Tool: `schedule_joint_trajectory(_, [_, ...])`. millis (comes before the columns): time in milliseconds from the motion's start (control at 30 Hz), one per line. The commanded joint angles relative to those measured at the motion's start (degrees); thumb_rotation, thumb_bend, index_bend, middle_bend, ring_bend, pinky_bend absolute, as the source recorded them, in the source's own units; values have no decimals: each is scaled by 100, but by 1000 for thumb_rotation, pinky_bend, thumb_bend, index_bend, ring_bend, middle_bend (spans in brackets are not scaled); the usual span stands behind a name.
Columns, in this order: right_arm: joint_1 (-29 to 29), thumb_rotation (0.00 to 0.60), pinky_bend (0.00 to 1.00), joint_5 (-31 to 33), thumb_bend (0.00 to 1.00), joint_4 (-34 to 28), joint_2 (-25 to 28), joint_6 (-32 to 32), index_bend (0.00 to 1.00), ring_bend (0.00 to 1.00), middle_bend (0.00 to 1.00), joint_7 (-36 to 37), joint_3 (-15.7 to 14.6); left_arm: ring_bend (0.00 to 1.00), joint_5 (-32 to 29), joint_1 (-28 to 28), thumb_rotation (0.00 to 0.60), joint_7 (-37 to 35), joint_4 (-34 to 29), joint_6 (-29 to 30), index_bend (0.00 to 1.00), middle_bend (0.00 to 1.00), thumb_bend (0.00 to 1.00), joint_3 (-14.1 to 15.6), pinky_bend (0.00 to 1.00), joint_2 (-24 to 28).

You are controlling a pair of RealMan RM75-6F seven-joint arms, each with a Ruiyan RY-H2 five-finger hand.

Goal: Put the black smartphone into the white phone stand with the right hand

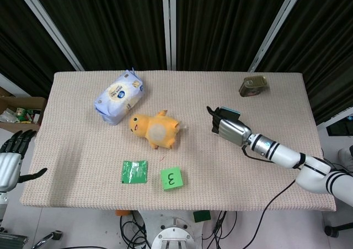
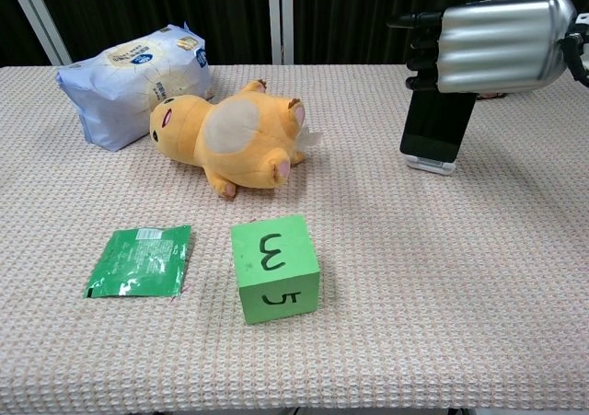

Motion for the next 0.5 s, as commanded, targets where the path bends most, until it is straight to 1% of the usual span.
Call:
schedule_joint_trajectory(33, [5, 600, 17, 42, 628, -26, 24, -33, 346, 528, 477, -12, -12, 45, 3, -19, 539, 10, -5, -52, 89, 77, 0, 17, 177, 7])
schedule_joint_trajectory(500, [-11, 600, 16, 188, 628, 40, -58, -86, 346, 513, 463, -127, -66, 45, -23, -32, 539, 35, -5, -90, 88, 77, 0, 18, 176, -1])
